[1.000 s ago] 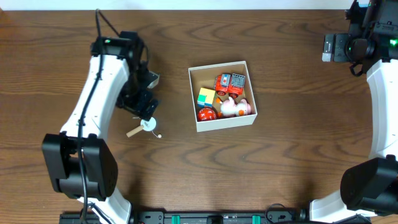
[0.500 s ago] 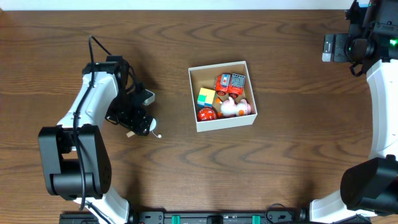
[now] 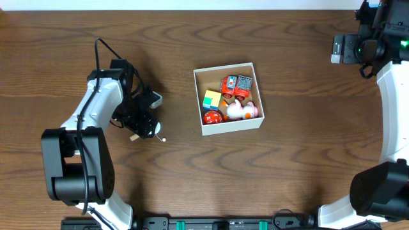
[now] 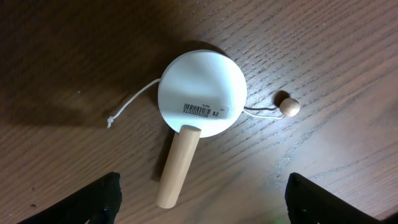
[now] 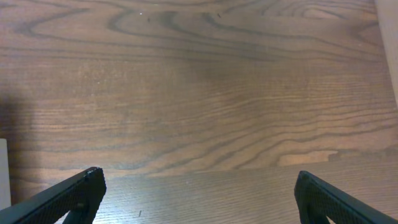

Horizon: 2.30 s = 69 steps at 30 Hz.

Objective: Pack container
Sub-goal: 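Move the left gripper to the paddle-ball toy's wooden handle and grasp, then lift the paddle toy and carry it over the box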

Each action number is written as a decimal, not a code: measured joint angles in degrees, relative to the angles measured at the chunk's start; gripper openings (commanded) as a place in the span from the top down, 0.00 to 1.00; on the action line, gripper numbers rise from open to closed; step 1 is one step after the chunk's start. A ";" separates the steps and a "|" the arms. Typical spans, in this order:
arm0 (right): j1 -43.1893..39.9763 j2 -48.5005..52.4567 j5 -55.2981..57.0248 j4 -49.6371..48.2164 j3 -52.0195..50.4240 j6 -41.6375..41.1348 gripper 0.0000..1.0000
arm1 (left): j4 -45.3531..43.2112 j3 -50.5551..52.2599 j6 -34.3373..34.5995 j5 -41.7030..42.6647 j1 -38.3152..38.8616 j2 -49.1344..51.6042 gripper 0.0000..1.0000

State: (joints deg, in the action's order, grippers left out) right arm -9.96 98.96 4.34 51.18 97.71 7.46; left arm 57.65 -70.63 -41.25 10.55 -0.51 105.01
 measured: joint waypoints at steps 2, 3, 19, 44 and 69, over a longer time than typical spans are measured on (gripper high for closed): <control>0.00 -0.02 0.02 0.00 0.00 0.00 0.01 | -0.09 0.04 -0.44 -0.24 0.00 0.00 0.16; 0.00 0.00 0.00 0.00 0.00 0.00 0.01 | -0.37 0.22 -0.59 -0.28 0.00 0.00 0.16; 0.00 0.00 0.02 0.00 0.00 0.00 0.01 | -12.33 9.66 -0.98 -1.20 0.26 -0.44 0.16; 0.00 -0.02 0.02 0.00 0.00 0.00 0.01 | -14.34 10.93 -1.11 -2.08 0.26 -0.76 0.81; 0.00 -0.02 0.00 0.00 0.00 0.00 0.01 | -8.79 -16.94 28.04 0.04 12.02 -7.85 0.91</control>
State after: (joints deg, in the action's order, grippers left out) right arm -9.96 98.94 4.34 51.18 97.71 7.46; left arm 48.86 -87.57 -13.21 10.59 11.51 97.17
